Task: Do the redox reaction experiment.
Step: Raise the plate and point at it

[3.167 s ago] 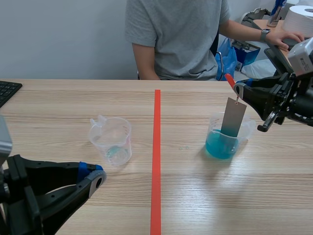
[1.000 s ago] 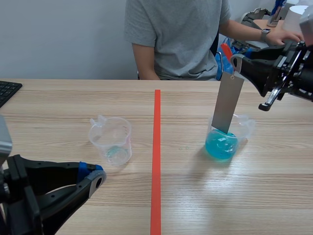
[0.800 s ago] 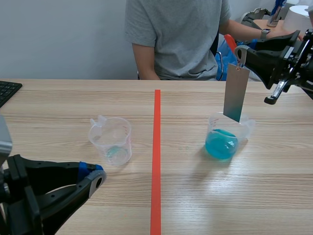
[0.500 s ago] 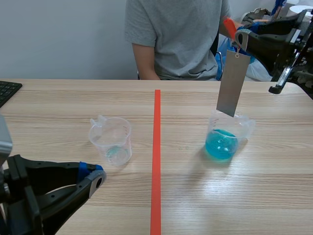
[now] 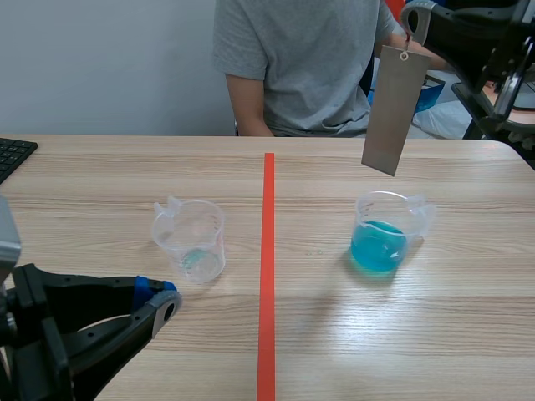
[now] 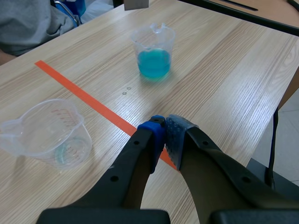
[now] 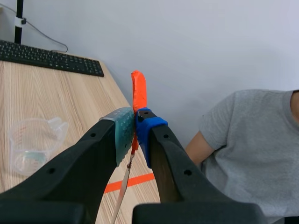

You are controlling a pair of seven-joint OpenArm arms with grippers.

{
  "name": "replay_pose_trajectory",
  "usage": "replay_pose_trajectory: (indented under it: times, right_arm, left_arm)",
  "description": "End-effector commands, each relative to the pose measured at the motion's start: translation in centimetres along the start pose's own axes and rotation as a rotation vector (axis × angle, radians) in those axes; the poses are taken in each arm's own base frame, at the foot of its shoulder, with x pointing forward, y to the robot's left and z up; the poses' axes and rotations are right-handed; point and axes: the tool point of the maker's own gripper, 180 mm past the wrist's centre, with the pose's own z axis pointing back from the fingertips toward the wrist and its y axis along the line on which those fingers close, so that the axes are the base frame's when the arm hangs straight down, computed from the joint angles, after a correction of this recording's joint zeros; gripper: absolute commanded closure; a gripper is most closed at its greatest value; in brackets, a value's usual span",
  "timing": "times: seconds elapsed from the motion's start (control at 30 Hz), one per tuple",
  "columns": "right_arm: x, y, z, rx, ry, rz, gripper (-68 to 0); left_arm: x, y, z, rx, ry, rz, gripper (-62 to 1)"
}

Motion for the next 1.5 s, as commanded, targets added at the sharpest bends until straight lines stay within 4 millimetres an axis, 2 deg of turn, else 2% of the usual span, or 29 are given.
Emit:
replay_pose_trajectory:
  times: [0.0, 0.43, 0.57, 0.77, 0.87, 1.0, 1.17, 1.3, 1.47]
  right_arm:
    - [1.8, -1.2, 0.2, -0.010, -0.033, 0.029, -1.1]
    - [2.1, -1.5, 0.3, -0.016, -0.034, 0.029, -1.1]
    - [2.2, -1.5, 0.3, -0.019, -0.041, 0.024, -1.1]
    - [2.2, -1.6, 0.3, -0.021, -0.044, 0.021, -1.1]
    - [2.3, -1.6, 0.3, -0.022, -0.046, 0.019, -1.1]
    - [2.3, -1.6, 0.3, -0.023, -0.049, 0.017, -1.1]
    - [2.4, -1.7, 0.3, -0.026, -0.055, 0.012, -1.1]
    - [2.5, -1.7, 0.3, -0.029, -0.059, 0.009, -1.1]
    - [2.5, -1.7, 0.3, -0.029, -0.060, 0.008, -1.1]
  left_arm:
    - [0.7, 0.0, 0.0, 0.004, -0.026, 0.001, -3.8]
    - [0.7, 0.1, -0.1, 0.004, -0.026, 0.000, -3.8]
    - [0.1, 0.6, -0.2, 0.009, -0.019, -0.001, -3.8]
    - [-2.3, 3.1, -0.9, 0.031, 0.013, -0.006, -3.8]
    - [-2.8, 4.7, -1.3, 0.046, 0.018, -0.029, -3.8]
    - [-2.5, 7.3, -2.1, 0.073, 0.002, -0.073, -3.8]
    - [-1.1, 10.4, -3.5, 0.107, -0.055, -0.113, -3.8]
    - [-0.4, 11.8, -5.0, 0.101, -0.082, -0.128, -3.8]
    - [-0.1, 12.4, -7.7, 0.067, -0.100, -0.130, -3.8]
